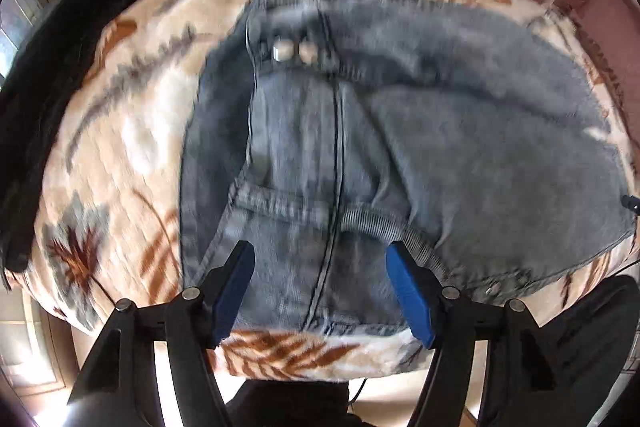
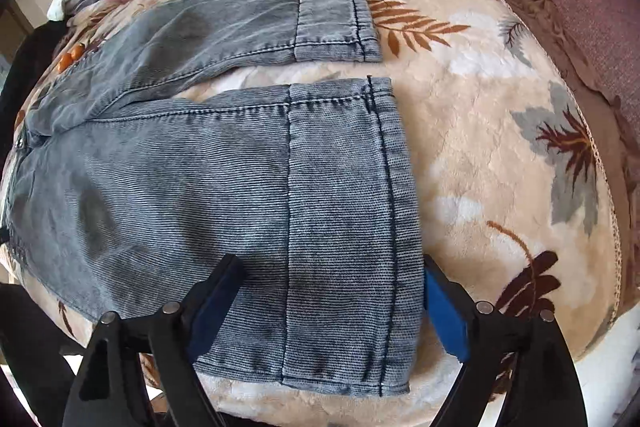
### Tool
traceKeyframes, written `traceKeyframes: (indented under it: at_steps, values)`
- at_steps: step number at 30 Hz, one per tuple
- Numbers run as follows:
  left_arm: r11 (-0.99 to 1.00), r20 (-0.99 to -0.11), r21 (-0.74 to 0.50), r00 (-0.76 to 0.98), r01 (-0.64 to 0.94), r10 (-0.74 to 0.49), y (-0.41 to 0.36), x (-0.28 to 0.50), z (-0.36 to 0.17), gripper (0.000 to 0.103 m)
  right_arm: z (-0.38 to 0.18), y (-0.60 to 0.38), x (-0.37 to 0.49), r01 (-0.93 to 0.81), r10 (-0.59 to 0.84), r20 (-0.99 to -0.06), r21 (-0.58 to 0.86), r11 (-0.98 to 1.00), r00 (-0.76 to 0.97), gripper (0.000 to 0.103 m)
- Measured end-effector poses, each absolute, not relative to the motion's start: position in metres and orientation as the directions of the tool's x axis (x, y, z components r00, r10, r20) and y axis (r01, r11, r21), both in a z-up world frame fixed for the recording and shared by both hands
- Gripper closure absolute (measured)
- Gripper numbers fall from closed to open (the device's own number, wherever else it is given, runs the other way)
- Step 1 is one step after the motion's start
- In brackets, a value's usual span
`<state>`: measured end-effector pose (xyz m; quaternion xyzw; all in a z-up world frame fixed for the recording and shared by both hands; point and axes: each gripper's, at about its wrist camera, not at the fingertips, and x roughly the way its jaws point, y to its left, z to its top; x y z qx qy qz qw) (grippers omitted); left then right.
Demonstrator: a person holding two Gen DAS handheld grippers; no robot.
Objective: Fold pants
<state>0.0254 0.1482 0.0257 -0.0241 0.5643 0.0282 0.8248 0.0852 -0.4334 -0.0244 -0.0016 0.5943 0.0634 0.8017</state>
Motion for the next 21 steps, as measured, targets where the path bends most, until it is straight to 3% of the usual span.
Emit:
traceKeyframes:
  at_steps: [4, 7, 9, 10, 11, 15, 21]
  values:
    - [0.993, -0.825, 0.023, 0.559, -0.117, 0.085, 0.162, 0.072, 0.091, 0.033, 0.012, -0.438, 0.121, -0.078, 0.163, -0.903, 0.144, 0.986, 0.398, 0.016]
    - [0.987, -0.793, -0.082, 0.609, -0.136, 0.018, 0.19, 0.139, 0.09, 0.034, 0.024, -0.446, 0.171, -0.056, 0.205, -0.86, 0.203, 0.978, 0.467, 0.016]
    - [0.975, -0.83, -0.131, 0.558, -0.18, -0.008, 0.208, 0.189, 0.065, 0.045, 0.026, -0.445, 0.206, -0.024, 0.228, -0.851, 0.247, 0.969, 0.473, 0.015]
    - [0.967, -0.854, -0.161, 0.518, -0.196, -0.038, 0.217, 0.212, 0.047, 0.065, 0.023, -0.444, 0.225, -0.017, 0.237, -0.851, 0.26, 0.965, 0.469, 0.015]
    - [0.957, -0.873, -0.188, 0.484, -0.221, -0.06, 0.224, 0.229, 0.03, 0.079, 0.019, -0.443, 0.243, -0.013, 0.236, -0.854, 0.259, 0.966, 0.464, 0.016]
    - [0.918, -0.886, -0.243, 0.457, -0.313, -0.079, 0.236, 0.26, -0.01, 0.08, 0.007, -0.439, 0.297, 0.01, 0.231, -0.875, 0.26, 0.966, 0.426, 0.024]
    - [0.922, -0.894, -0.238, 0.441, -0.305, -0.085, 0.226, 0.283, -0.029, 0.08, -0.02, -0.433, 0.349, 0.024, 0.196, -0.906, 0.221, 0.975, 0.376, 0.04]
